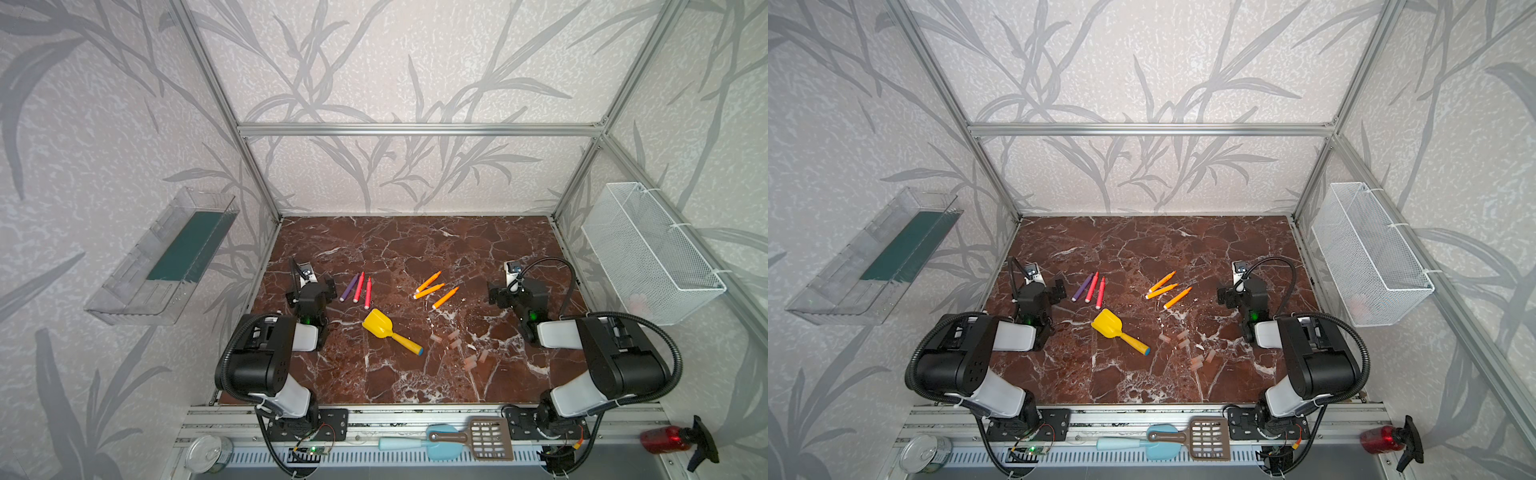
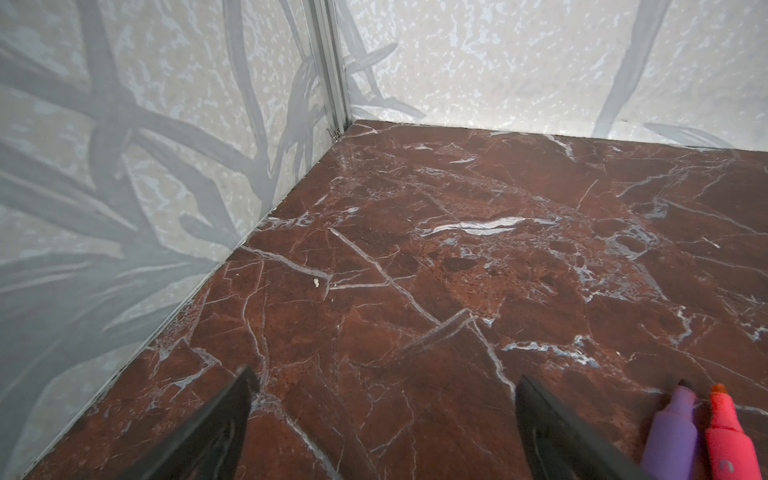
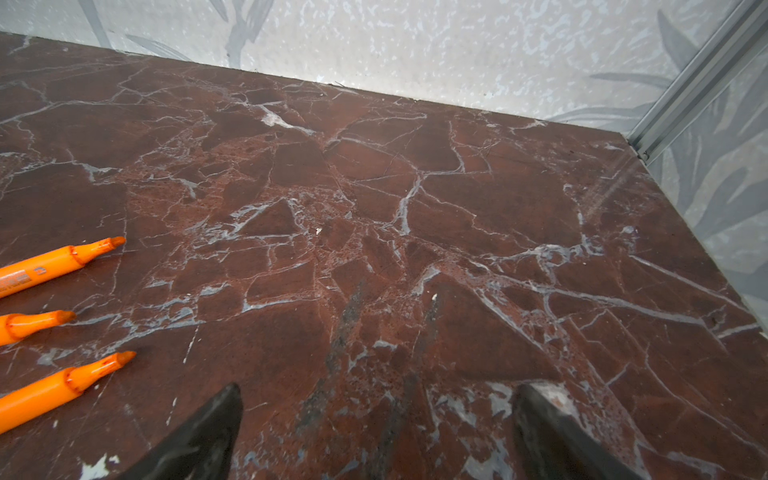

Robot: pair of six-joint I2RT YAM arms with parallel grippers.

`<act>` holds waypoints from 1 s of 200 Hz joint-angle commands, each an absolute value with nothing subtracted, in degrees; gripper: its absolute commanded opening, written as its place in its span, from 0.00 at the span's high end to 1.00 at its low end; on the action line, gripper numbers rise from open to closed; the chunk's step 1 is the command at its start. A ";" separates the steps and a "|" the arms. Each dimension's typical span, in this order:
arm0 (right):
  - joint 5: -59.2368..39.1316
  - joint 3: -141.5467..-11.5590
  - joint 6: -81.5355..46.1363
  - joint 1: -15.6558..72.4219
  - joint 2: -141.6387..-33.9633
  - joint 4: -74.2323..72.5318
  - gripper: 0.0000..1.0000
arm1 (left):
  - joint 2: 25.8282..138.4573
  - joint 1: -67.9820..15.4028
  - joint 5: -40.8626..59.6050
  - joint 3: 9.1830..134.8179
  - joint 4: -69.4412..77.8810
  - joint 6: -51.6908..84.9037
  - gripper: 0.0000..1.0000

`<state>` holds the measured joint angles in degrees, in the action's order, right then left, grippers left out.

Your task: Insert the pens into the pen caps

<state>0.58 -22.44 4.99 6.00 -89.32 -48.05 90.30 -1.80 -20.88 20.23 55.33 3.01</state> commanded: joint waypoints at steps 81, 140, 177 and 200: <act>0.62 -23.08 5.45 6.24 -88.07 -48.37 0.01 | 90.35 -1.62 -20.83 20.66 57.27 2.94 0.01; 12.28 -28.34 -1.91 9.23 -69.06 -19.47 0.01 | 85.22 -9.93 -32.93 14.30 69.49 -4.92 0.01; 6.24 -26.33 -14.60 9.23 -58.09 -13.89 0.01 | 70.99 -16.73 -37.85 22.78 41.38 0.06 0.01; 5.18 -26.40 -28.05 9.14 -50.20 -4.22 0.01 | 61.59 -16.37 -37.10 26.54 23.37 13.33 0.01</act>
<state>7.42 -26.70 -12.43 9.13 -56.45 -17.26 69.65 -16.75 -34.94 22.94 45.04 0.62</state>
